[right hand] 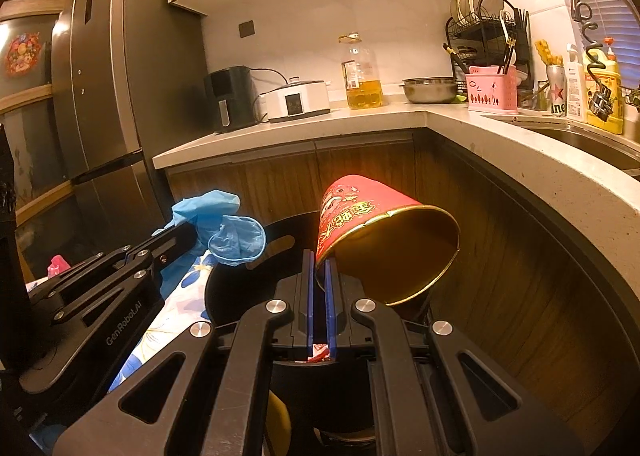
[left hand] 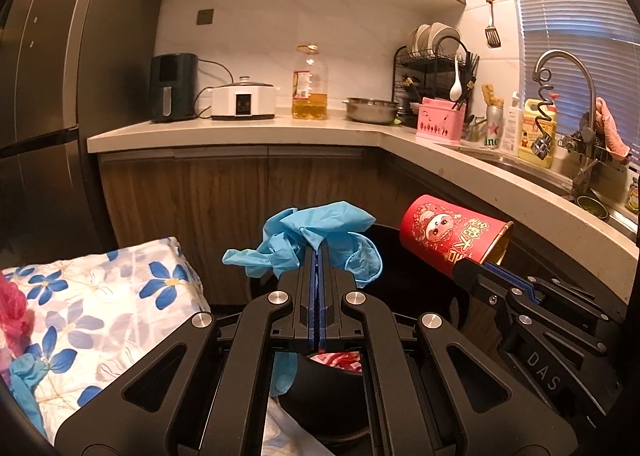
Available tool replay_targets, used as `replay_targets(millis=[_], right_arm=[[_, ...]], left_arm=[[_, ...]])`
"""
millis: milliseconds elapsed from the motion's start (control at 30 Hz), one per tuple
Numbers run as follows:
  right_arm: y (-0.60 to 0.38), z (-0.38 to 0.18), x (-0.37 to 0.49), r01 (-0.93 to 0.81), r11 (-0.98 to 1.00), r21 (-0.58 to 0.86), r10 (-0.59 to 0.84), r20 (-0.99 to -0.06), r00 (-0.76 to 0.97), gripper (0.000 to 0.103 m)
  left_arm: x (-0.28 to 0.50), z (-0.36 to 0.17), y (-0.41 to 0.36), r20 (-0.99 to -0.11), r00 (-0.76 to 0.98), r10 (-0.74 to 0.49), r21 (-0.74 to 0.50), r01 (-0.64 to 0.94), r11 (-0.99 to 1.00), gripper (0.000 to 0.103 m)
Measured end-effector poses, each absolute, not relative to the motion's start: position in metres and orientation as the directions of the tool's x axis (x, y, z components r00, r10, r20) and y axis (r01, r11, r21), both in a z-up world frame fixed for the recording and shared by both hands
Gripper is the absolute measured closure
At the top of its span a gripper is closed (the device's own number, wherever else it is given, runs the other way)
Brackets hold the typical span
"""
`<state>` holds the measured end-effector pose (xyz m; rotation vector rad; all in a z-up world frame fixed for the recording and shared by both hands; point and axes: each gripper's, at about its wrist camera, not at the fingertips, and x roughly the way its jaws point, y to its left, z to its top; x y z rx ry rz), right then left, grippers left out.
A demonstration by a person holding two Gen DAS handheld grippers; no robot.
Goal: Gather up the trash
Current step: 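Carry the glove and cup over the black bin and open both tools, then move both tools back from the bin toward the table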
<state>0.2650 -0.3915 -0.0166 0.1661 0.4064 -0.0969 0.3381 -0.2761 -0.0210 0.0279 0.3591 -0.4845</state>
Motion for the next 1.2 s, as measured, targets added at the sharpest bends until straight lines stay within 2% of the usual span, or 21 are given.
replay_targets(millis=[700, 800, 867, 900, 933, 1000, 1033, 1067, 1200], right_arm=[[-0.396, -0.019, 0.278, 0.128, 0.982, 0.138, -0.057, -0.428, 0.902, 0.097], [-0.394, -0.02, 0.282, 0.123, 0.983, 0.133, -0.054, -0.433, 0.9, 0.097], [-0.393, -0.022, 0.284, 0.121, 0.984, 0.133, -0.051, -0.437, 0.898, 0.097], [-0.393, -0.022, 0.283, 0.12, 0.984, 0.132, -0.051, -0.439, 0.897, 0.095], [-0.393, -0.023, 0.284, 0.122, 0.984, 0.13, -0.052, -0.443, 0.895, 0.092], [-0.394, -0.024, 0.284, 0.126, 0.983, 0.132, -0.054, -0.447, 0.893, 0.082], [-0.394, -0.025, 0.283, 0.127, 0.983, 0.135, -0.054, -0.448, 0.893, 0.079], [-0.394, -0.025, 0.283, 0.129, 0.982, 0.136, -0.055, -0.447, 0.893, 0.079], [-0.394, -0.025, 0.28, 0.138, 0.98, 0.143, -0.061, -0.447, 0.892, 0.073]], left_arm=[[0.35, -0.031, -0.276, -0.382, 0.797, -0.468, -0.057, 0.485, 0.873, 0.101], [0.35, -0.03, -0.271, -0.378, 0.8, -0.465, -0.068, 0.477, 0.876, 0.087], [0.35, -0.029, -0.267, -0.373, 0.804, -0.462, -0.079, 0.469, 0.88, 0.071], [0.349, -0.028, -0.264, -0.369, 0.807, -0.461, -0.085, 0.464, 0.882, 0.067], [0.348, -0.027, -0.261, -0.363, 0.812, -0.457, -0.092, 0.457, 0.885, 0.06], [0.345, -0.024, -0.255, -0.352, 0.819, -0.454, -0.104, 0.448, 0.888, 0.054], [0.342, -0.023, -0.251, -0.347, 0.825, -0.446, -0.106, 0.438, 0.893, 0.047], [0.34, -0.022, -0.247, -0.344, 0.831, -0.437, -0.107, 0.428, 0.898, 0.04], [0.331, -0.021, -0.229, -0.339, 0.848, -0.408, -0.138, 0.385, 0.913, 0.028]])
